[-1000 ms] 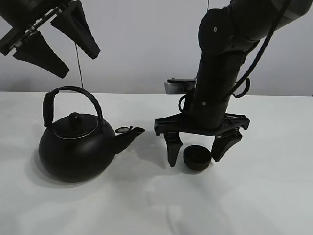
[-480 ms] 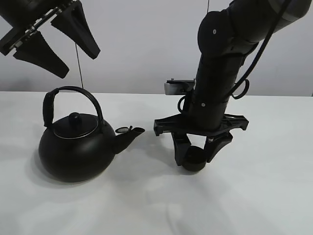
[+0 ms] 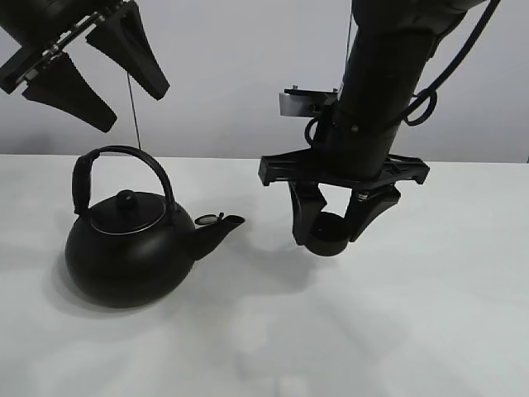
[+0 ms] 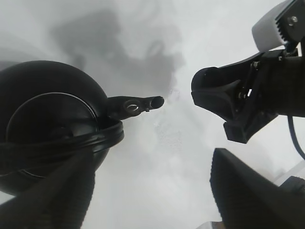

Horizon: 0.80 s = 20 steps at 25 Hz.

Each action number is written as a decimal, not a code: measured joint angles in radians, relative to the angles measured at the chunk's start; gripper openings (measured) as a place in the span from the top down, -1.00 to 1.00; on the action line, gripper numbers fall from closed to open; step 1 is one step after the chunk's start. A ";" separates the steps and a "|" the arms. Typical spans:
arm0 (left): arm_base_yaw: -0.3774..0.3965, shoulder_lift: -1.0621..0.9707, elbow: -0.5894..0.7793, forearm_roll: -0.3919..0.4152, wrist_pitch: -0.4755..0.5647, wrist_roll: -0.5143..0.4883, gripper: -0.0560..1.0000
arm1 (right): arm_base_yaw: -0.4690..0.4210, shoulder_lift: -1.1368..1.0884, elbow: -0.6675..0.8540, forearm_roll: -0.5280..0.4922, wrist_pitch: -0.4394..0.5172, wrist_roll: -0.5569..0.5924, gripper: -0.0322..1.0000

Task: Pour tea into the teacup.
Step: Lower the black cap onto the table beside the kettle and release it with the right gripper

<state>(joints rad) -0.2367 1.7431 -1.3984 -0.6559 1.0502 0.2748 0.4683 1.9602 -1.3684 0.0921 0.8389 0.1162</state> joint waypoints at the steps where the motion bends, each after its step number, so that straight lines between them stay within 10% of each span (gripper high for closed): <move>1: 0.000 0.000 0.000 0.000 0.000 0.000 -0.05 | 0.010 0.000 0.000 0.002 0.002 -0.010 0.16; 20: 0.000 0.000 0.000 0.000 -0.004 0.000 -0.05 | 0.116 0.138 -0.101 0.032 -0.082 -0.179 0.16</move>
<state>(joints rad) -0.2367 1.7431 -1.3984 -0.6559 1.0461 0.2748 0.5842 2.0981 -1.4691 0.1241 0.7569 -0.0627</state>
